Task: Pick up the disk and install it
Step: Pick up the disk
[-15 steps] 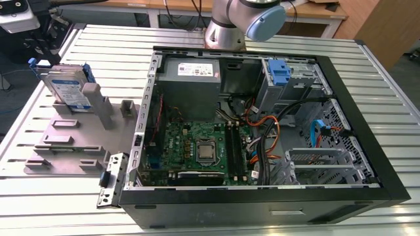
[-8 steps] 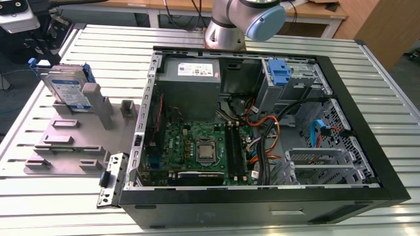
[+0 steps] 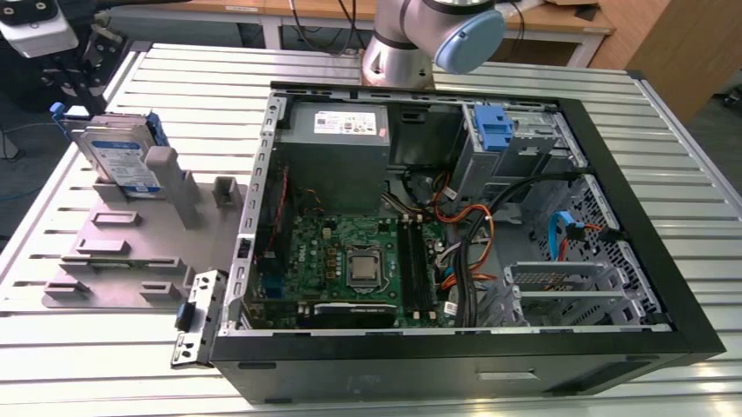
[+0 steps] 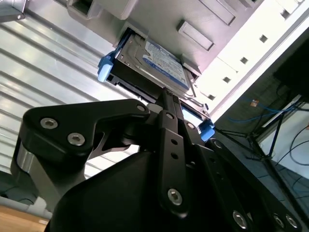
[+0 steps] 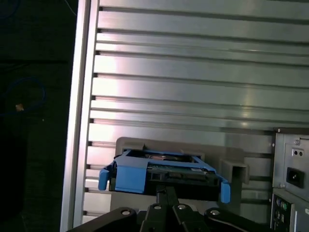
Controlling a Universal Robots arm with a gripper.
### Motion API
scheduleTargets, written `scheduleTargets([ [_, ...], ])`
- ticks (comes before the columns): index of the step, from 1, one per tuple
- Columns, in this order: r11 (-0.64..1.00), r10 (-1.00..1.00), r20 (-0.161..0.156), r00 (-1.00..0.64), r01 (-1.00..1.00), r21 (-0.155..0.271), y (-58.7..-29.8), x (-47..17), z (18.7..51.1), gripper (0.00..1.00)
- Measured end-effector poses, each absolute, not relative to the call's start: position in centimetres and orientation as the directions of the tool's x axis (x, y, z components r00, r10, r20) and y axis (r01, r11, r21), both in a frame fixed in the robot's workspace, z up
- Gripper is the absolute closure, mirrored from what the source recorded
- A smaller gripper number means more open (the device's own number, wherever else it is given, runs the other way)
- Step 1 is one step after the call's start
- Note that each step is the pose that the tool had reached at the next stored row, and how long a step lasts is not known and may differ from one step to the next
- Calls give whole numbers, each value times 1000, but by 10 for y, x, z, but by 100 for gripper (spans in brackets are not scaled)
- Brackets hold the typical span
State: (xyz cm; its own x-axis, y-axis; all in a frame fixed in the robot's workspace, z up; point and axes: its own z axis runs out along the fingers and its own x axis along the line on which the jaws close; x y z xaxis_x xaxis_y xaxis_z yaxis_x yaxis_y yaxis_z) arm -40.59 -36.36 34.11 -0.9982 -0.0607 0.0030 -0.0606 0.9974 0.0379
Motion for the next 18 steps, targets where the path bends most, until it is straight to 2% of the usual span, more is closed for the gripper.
scheduleTargets([
  [18,925,-379,3,-925,-378,38,-364,-406,340,89],
])
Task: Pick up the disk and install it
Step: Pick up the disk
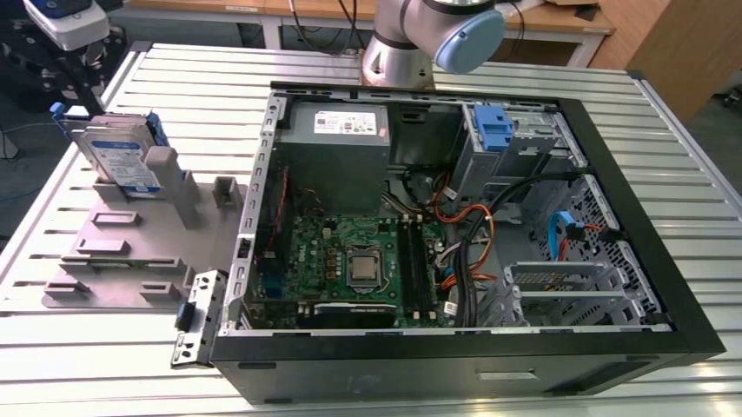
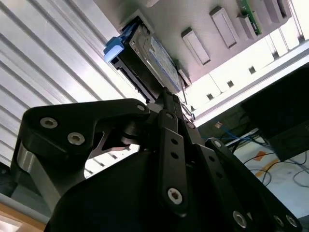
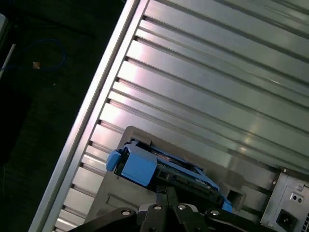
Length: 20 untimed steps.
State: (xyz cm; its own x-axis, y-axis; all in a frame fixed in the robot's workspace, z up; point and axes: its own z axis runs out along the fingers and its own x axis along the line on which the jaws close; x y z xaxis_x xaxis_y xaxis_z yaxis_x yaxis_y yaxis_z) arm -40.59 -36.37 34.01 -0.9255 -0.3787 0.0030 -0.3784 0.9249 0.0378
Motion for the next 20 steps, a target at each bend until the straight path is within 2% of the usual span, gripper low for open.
scheduleTargets([
  [20,755,-655,3,-755,-655,38,-364,-406,339,89],
])
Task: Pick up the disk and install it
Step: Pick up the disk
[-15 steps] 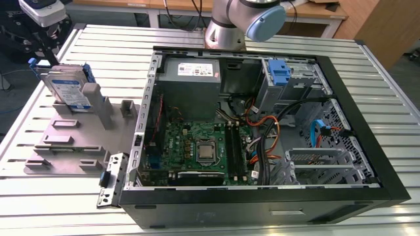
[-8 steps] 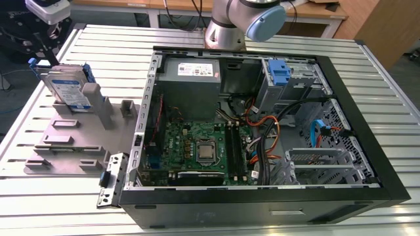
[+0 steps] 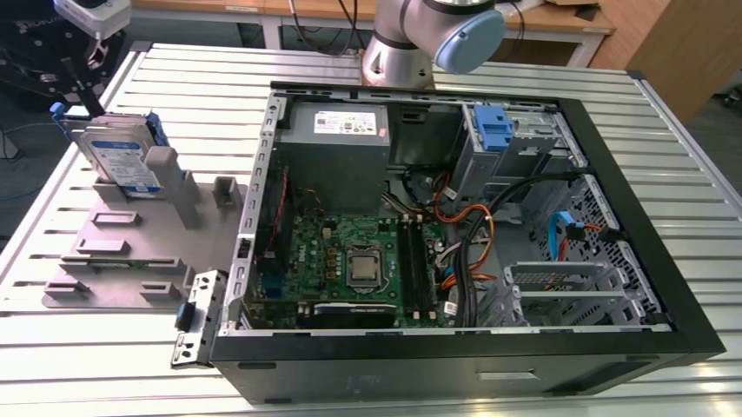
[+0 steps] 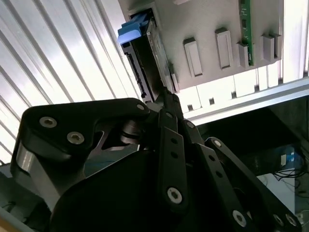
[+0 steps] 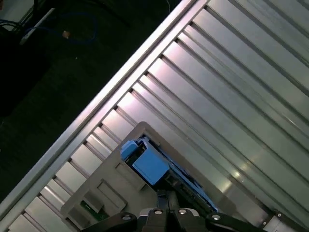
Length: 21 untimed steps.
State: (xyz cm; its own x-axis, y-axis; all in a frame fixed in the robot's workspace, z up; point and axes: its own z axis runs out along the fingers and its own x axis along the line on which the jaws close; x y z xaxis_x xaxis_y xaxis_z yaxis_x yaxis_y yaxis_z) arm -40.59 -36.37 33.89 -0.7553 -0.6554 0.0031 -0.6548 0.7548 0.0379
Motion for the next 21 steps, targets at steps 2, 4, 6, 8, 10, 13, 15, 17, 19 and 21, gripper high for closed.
scheduleTargets([
  [2,737,-675,3,-737,-675,38,-364,-406,339,89],
  [4,719,-695,3,-719,-694,38,-364,-406,339,89],
  [6,701,-713,3,-701,-712,38,-364,-406,339,89],
  [8,683,-730,3,-683,-730,38,-364,-406,338,89],
  [10,665,-747,3,-665,-746,38,-364,-406,338,89],
  [13,636,-771,3,-637,-770,38,-364,-406,338,89],
  [15,617,-787,3,-617,-786,38,-364,-406,338,89],
  [17,597,-802,3,-597,-801,38,-364,-406,338,89],
  [19,575,-818,3,-576,-817,38,-364,-406,338,89],
  [21,554,-832,3,-555,-831,38,-364,-406,338,89],
])
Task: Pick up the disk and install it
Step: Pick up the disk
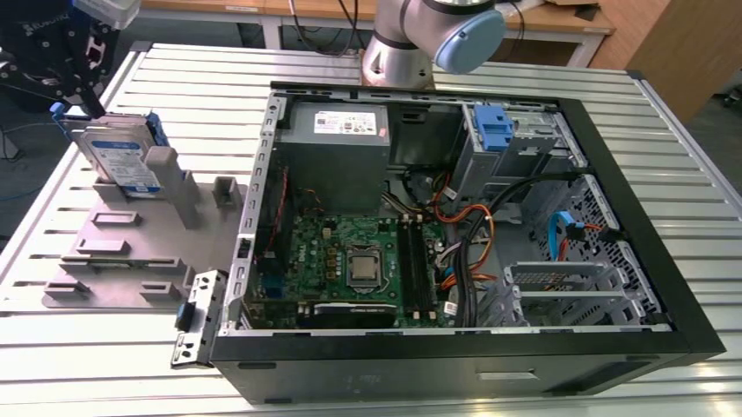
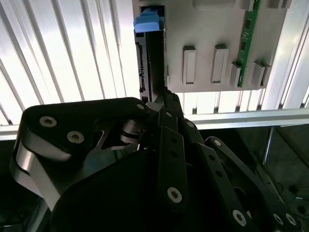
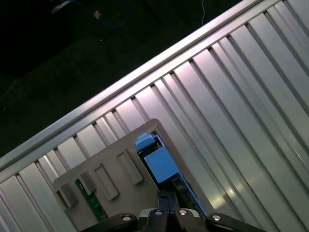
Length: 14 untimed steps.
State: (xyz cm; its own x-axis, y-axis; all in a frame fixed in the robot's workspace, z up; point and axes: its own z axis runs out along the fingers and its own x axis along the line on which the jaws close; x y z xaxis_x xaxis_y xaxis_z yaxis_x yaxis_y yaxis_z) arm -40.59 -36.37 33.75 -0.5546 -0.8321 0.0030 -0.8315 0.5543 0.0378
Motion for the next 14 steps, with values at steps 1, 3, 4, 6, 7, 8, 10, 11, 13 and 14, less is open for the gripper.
scheduleTargets([
  [1,544,-839,3,-544,-838,38,-364,-406,337,89],
  [3,521,-853,3,-521,-853,38,-364,-406,337,89],
  [4,510,-860,3,-510,-859,38,-364,-406,337,89],
  [6,487,-873,3,-488,-872,38,-364,-406,337,89],
  [7,476,-879,3,-476,-879,38,-364,-406,337,89],
  [8,465,-885,3,-465,-885,38,-364,-406,337,89],
  [10,446,-895,3,-446,-894,38,-364,-406,337,89],
  [11,442,-897,3,-442,-896,38,-364,-406,337,89],
  [13,434,-901,3,-435,-900,38,-364,-406,337,89],
  [14,430,-903,2,-430,-902,38,-364,-406,338,89],
])
